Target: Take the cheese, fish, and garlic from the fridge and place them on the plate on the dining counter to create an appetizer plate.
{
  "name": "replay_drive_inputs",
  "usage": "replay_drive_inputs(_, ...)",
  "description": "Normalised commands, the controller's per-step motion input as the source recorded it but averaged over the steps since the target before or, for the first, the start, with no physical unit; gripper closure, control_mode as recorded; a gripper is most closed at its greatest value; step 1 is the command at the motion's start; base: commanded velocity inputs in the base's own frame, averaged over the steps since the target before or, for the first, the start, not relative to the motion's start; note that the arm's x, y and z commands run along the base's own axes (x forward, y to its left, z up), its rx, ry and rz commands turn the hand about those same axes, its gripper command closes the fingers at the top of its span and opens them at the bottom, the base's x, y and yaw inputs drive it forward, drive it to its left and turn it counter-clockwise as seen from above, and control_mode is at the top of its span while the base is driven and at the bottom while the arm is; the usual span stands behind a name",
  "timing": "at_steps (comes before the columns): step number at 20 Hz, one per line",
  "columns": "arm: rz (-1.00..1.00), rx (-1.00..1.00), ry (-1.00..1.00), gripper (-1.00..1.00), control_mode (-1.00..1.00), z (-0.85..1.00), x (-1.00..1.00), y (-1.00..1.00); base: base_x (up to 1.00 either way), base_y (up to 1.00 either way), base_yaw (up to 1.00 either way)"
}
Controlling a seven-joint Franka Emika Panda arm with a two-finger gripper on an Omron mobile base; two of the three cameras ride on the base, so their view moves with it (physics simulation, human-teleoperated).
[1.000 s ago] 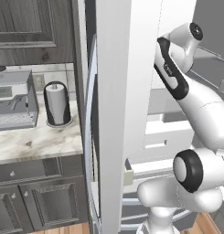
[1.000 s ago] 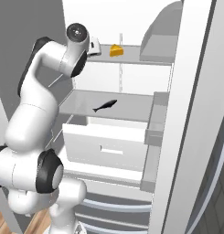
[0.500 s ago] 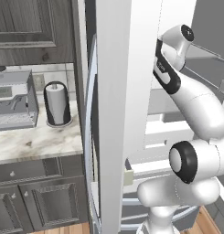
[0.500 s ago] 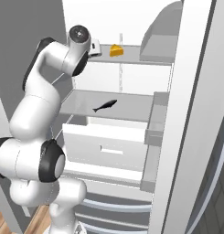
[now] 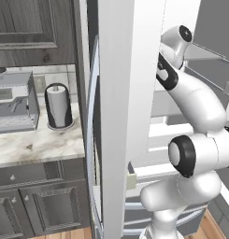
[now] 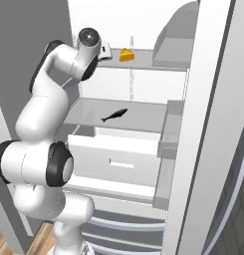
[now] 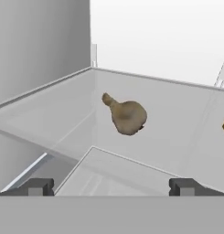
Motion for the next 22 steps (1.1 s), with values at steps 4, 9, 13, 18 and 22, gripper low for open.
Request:
replay_drive_inputs(4,0.00,0.00,0.00,-1.00,-1.00,0.00,0.29,0.00,0.00,0.00,0.00)
replay_drive_inputs(9,0.00,0.00,0.01,-1.00,-1.00,0.00,0.28,0.00,0.00,0.00,0.00)
replay_drive_inputs(13,0.00,0.00,0.03,-1.00,-1.00,0.00,0.28,0.02,0.00,0.00,0.00)
replay_drive_inputs(18,0.00,0.00,0.02,-1.00,-1.00,-0.01,0.31,0.04,0.00,0.00,0.00)
replay_drive_inputs(22,0.00,0.00,0.02,-1.00,-1.00,-0.05,0.33,0.08,0.00,0.00,0.00)
